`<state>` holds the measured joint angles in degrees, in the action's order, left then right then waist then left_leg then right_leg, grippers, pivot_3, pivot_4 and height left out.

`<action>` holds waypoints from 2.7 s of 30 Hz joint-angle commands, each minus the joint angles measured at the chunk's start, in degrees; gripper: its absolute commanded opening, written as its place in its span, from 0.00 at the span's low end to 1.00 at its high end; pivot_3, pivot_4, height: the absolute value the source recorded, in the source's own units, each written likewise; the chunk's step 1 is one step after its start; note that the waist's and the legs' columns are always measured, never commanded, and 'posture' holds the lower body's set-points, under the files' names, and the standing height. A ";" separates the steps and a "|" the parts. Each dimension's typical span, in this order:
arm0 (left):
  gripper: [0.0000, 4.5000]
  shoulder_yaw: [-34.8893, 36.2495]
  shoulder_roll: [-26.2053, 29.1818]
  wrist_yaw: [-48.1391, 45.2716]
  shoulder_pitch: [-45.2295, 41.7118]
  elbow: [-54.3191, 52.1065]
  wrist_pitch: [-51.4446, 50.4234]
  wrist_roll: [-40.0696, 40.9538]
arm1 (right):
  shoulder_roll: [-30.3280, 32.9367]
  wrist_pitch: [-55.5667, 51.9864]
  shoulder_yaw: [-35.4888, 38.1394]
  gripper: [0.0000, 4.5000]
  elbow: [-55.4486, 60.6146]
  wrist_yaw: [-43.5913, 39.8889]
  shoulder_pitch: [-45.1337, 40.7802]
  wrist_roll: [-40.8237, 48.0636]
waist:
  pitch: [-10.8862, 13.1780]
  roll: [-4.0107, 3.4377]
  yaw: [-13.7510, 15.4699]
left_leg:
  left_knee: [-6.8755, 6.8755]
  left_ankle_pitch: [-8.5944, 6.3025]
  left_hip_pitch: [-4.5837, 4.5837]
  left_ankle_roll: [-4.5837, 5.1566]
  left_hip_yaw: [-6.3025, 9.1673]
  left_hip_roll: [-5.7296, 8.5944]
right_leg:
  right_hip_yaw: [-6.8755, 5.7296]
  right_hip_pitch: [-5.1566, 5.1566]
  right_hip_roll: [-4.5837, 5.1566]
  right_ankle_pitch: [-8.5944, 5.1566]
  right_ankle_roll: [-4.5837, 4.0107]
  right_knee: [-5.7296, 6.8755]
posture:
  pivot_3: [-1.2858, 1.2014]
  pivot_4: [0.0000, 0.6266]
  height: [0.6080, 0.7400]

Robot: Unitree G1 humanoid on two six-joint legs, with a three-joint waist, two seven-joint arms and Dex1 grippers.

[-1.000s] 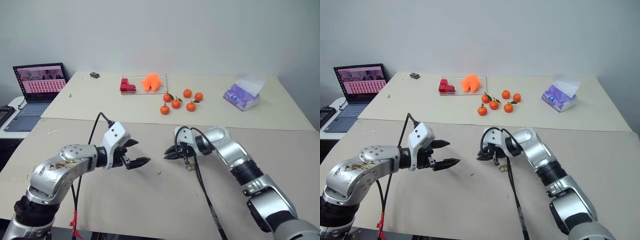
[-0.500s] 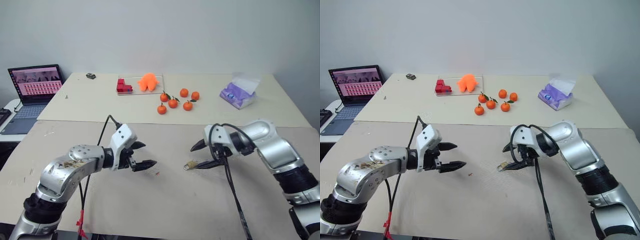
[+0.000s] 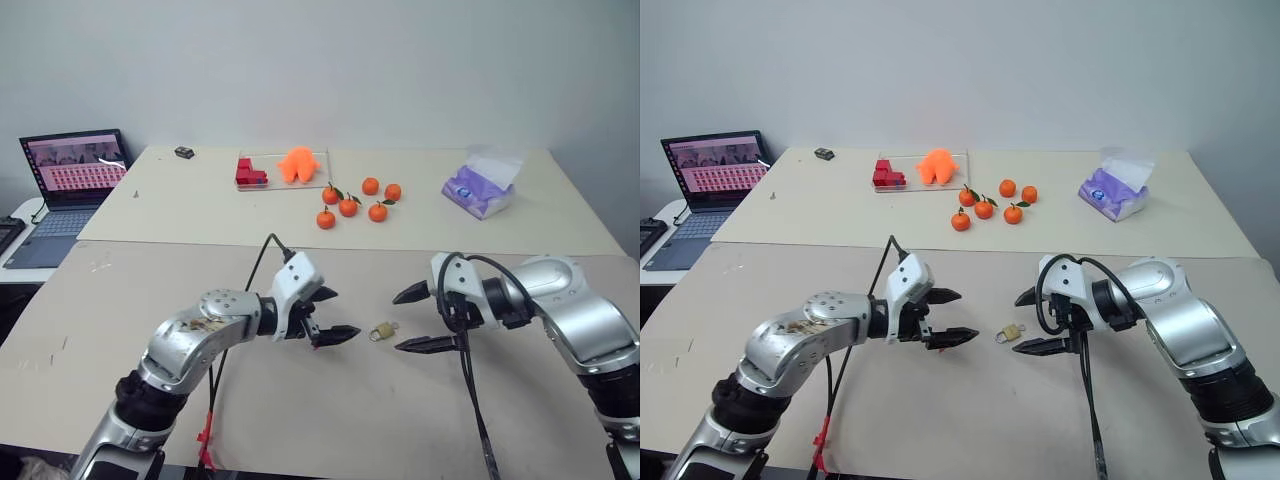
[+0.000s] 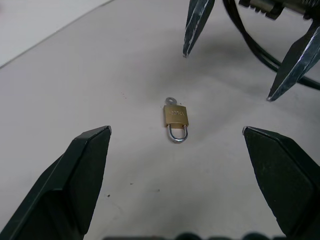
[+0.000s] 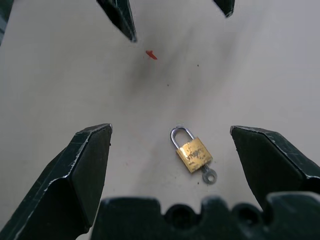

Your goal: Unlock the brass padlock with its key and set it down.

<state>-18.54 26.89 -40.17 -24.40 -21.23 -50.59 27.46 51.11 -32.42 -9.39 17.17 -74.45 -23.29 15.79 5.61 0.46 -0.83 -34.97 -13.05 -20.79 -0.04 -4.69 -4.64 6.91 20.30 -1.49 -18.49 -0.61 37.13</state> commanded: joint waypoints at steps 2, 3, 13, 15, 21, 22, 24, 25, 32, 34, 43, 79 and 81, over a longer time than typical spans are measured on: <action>1.00 -5.25 -5.19 0.61 -4.55 7.58 5.60 -5.69 | 0.56 -0.06 2.39 0.99 2.27 2.37 0.50 1.21 | -0.01 -0.01 0.16 | -0.03 0.00 -0.03 0.00 0.01 0.00 | -0.01 -0.01 0.00 -0.02 0.03 0.00 | 0.52 0.24 0.49; 1.00 -6.45 -6.31 0.91 -5.47 9.54 6.55 -7.17 | 0.74 -0.08 2.53 0.99 2.55 2.66 0.88 1.32 | 0.00 -0.01 0.16 | -0.05 0.00 -0.07 0.00 0.01 0.02 | 0.00 0.00 0.00 -0.01 0.03 -0.01 | 0.52 0.24 0.49; 1.00 -13.74 -14.80 0.84 -7.18 17.32 8.01 -13.39 | 2.33 -1.85 4.53 0.99 5.59 5.99 3.74 2.80 | -0.02 -0.13 0.13 | -0.11 0.00 -0.32 0.00 0.23 0.18 | 0.11 0.03 0.00 -0.02 0.04 -0.05 | 0.52 0.24 0.49; 1.00 -14.65 -15.75 1.10 -7.36 18.35 8.12 -14.42 | 2.32 -2.14 4.37 0.99 6.03 6.48 3.80 2.82 | -0.02 -0.13 -0.02 | -0.12 0.00 -0.31 0.00 0.25 0.20 | 0.13 0.02 0.00 -0.18 0.33 -0.04 | 0.52 0.24 0.49; 1.00 -15.36 -16.33 2.65 -6.78 18.56 6.15 -17.34 | 2.45 -3.26 4.16 0.99 6.80 7.19 2.94 3.36 | -0.01 -0.15 -0.04 | -0.20 0.00 -0.38 0.01 0.39 0.24 | 0.11 0.04 -0.01 -0.20 0.37 0.00 | 0.52 0.24 0.49; 1.00 -15.26 -16.38 2.99 -6.63 18.68 5.87 -17.72 | 2.55 -3.35 4.14 0.99 6.90 7.29 2.88 3.50 | -0.01 -0.15 -0.03 | -0.31 0.00 -0.46 0.01 0.40 0.24 | 0.11 0.06 -0.01 -0.22 0.39 0.03 | 0.52 0.24 0.49; 1.00 -15.47 -16.85 4.12 -6.84 20.04 6.04 -19.07 | 2.68 -3.43 3.97 0.99 6.82 7.45 2.51 3.63 | 0.00 -0.16 0.00 | -0.55 0.00 -0.61 0.01 0.44 0.25 | 0.11 0.06 0.01 -0.26 0.46 0.03 | 0.52 0.24 0.49; 1.00 -15.54 -17.23 4.65 -6.91 20.67 6.11 -19.58 | 2.73 -3.48 3.86 0.99 6.79 7.52 2.30 3.65 | 0.00 -0.16 0.04 | -0.78 -0.02 -0.67 0.03 0.49 0.25 | 0.09 0.08 0.01 -0.27 0.49 0.04 | 0.52 0.24 0.49; 1.00 -15.55 -19.74 5.90 -6.72 22.58 4.96 -20.94 | 3.68 -3.49 3.47 0.99 6.32 7.02 0.52 3.70 | 0.02 -0.12 0.17 | -1.13 -0.11 -1.04 0.17 0.81 0.85 | -0.02 0.18 0.60 -0.23 0.72 0.10 | 0.52 0.24 0.49; 1.00 -15.33 -20.19 5.93 -6.73 23.11 4.50 -20.95 | 3.87 -3.45 3.26 0.99 6.00 6.94 -0.05 3.67 | 0.02 -0.12 0.18 | -1.16 -0.11 -1.19 0.17 0.89 0.93 | -0.04 0.16 0.67 -0.20 0.78 0.06 | 0.52 0.24 0.49; 0.41 -15.88 -21.25 5.00 -6.91 24.66 3.66 -21.69 | 4.73 -3.86 3.11 1.00 6.16 6.55 -1.94 4.36 | 0.01 -0.12 0.21 | -1.20 -0.13 -1.29 0.20 1.16 1.13 | -0.06 0.13 0.71 -0.19 0.78 0.06 | 0.52 0.24 0.49; 0.18 0.82 3.40 -44.48 -19.11 31.25 10.87 -0.28 | 1.73 0.28 3.94 1.00 12.41 9.64 4.37 4.58 | 0.04 -0.21 1.21 | -1.41 -0.19 -1.63 0.33 1.30 1.28 | -0.36 0.75 0.86 -0.23 0.84 0.55 | 0.52 0.24 0.49; 0.18 -0.45 2.89 -46.10 -20.13 33.98 12.82 -1.92 | 1.91 -0.39 5.16 1.00 13.65 10.08 3.98 5.80 | 0.04 -0.21 1.19 | -1.42 -0.19 -1.63 0.33 1.31 1.25 | -0.36 0.75 0.82 -0.23 0.84 0.57 | 0.52 0.24 0.49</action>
<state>-18.50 30.06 -84.17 -42.90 11.52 -39.84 26.56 52.75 -32.06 -7.43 28.18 -64.96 -17.82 19.58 5.65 0.25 0.36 -36.39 -13.24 -22.42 0.29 -3.38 -3.40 6.55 21.07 -0.68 -18.73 0.23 37.72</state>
